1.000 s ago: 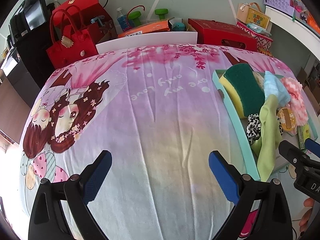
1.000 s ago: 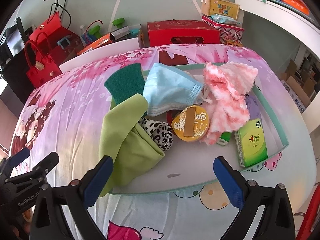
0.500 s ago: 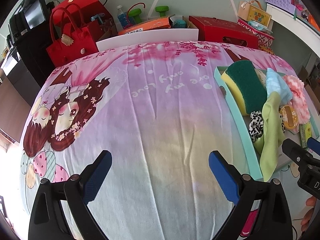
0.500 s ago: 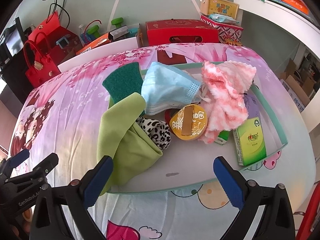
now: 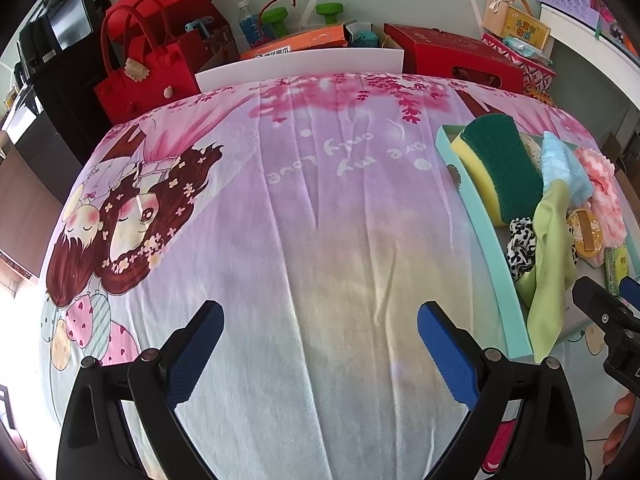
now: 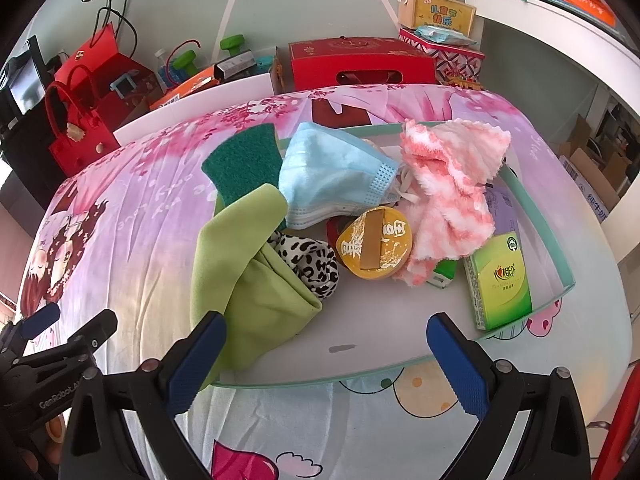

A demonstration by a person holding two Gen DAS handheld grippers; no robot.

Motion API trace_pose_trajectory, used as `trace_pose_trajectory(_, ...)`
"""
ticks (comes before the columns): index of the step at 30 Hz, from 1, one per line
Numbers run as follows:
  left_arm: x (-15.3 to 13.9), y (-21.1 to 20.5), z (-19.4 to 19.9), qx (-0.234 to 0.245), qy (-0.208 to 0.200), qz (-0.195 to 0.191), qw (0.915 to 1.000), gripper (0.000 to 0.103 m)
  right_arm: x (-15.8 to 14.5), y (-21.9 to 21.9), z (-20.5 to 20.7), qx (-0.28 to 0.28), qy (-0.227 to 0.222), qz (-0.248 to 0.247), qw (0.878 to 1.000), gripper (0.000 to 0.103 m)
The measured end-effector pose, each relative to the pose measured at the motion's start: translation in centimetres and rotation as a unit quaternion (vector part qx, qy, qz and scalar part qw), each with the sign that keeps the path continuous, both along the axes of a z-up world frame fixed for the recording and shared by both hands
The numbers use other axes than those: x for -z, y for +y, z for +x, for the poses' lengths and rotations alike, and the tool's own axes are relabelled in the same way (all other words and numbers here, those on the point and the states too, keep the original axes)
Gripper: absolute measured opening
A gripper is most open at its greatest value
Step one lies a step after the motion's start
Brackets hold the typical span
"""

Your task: Organize soft objects

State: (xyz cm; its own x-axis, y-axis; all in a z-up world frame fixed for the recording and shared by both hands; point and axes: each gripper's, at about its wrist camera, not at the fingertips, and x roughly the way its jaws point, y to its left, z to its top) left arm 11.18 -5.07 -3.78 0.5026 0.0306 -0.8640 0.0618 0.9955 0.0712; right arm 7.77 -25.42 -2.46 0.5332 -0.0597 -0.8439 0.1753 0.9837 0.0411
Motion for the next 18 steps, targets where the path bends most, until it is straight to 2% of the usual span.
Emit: trace_pose_trajectory(18,0.21,0.27,0.19,-0.004,0.005,0.001,1.0000,0.097,0.00,-0.03,0.05,0.000,0.002,0.000,1.000,0.102)
